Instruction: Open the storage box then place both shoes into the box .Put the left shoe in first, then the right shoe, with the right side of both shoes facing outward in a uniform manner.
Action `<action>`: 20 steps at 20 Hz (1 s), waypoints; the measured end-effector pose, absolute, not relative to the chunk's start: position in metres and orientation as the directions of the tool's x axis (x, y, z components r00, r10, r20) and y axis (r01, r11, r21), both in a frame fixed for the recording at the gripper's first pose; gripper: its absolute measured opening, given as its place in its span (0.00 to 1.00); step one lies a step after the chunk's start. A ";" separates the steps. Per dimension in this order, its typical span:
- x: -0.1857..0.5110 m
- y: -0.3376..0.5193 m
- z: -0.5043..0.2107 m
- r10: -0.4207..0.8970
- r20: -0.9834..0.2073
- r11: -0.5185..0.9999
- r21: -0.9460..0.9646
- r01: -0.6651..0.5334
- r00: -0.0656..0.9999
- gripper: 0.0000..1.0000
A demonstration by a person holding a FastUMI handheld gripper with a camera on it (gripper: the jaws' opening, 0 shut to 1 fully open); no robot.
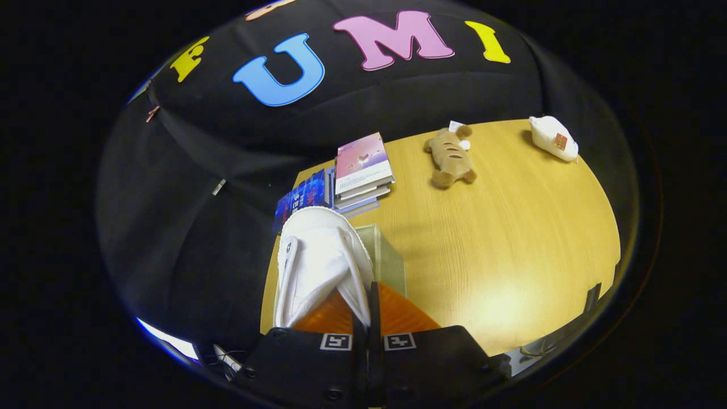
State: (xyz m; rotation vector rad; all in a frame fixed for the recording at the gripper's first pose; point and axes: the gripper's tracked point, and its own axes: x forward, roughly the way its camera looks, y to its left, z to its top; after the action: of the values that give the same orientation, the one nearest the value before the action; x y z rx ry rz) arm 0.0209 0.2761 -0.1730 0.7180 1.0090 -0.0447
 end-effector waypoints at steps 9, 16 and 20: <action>0.025 0.312 -0.228 0.198 -0.876 0.841 0.383 0.382 0.440 0.07; 0.047 0.315 -0.201 0.221 -0.814 0.833 0.444 0.331 0.538 0.49; 0.042 0.312 -0.201 0.218 -0.811 0.859 0.424 0.287 0.544 0.87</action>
State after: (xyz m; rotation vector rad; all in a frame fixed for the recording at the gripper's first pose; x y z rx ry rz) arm 0.0420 0.3121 -0.2005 0.5599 1.0097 -0.0440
